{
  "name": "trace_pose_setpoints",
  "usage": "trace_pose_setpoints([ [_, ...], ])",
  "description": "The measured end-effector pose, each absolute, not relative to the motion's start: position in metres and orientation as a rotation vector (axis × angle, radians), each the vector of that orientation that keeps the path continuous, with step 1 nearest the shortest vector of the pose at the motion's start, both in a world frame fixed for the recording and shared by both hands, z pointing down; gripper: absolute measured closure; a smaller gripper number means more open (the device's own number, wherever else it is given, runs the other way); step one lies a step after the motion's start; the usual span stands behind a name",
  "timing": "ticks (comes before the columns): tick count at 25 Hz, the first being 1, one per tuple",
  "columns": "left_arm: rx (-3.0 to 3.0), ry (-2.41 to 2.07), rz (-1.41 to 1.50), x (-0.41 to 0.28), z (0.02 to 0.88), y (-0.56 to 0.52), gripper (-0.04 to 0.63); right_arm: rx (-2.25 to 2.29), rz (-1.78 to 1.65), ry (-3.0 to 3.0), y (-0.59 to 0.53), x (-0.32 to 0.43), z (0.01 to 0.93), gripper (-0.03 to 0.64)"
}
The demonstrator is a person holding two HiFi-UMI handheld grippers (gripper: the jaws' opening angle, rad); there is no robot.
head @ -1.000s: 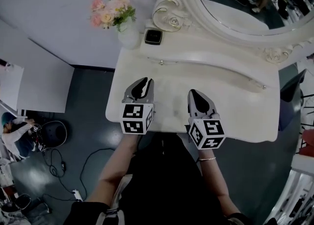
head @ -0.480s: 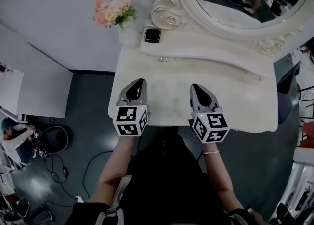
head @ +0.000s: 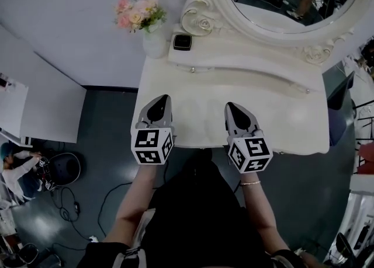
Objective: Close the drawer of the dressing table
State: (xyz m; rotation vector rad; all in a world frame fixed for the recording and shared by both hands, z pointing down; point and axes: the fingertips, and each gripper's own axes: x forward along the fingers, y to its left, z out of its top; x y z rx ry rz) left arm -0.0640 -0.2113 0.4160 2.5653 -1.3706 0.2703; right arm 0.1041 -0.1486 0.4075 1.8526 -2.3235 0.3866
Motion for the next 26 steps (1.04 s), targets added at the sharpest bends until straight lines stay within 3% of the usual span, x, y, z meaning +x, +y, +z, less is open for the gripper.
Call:
trace_pose_setpoints([
  [26, 2.600, -1.340, 0.261, -0.044, 0.411, -0.205, 0.589, 1.850, 0.353, -2.360, -0.140, 0.114, 0.407, 0.614],
])
